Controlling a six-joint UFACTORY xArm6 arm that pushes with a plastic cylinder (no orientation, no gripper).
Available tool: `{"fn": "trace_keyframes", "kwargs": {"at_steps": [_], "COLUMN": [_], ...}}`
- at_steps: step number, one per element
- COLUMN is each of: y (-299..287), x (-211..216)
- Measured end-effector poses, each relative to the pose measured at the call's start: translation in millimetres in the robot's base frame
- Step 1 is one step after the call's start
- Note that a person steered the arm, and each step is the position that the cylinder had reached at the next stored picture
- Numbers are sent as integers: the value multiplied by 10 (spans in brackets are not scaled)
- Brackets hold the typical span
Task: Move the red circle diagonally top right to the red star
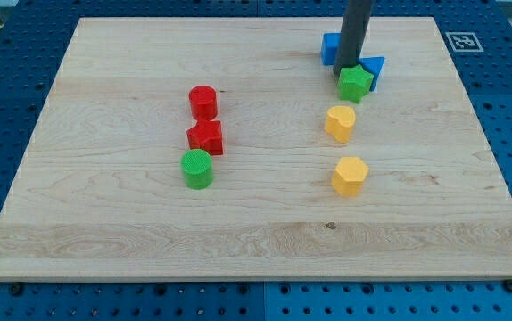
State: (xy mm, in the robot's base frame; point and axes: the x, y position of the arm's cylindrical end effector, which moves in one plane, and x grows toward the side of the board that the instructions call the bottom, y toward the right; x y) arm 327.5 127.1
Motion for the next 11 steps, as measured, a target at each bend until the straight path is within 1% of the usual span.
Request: {"fn": "trace_keyframes", "kwargs": {"at_steps": [1, 2, 3, 4, 5, 6, 7, 8, 9, 10, 11], "y": [0, 29, -38, -498, -1080, -1787, -2291, -2785, -2812, -2797, -2502], "x": [234, 328, 328, 329, 328, 318, 54, 316, 646, 641, 548]}}
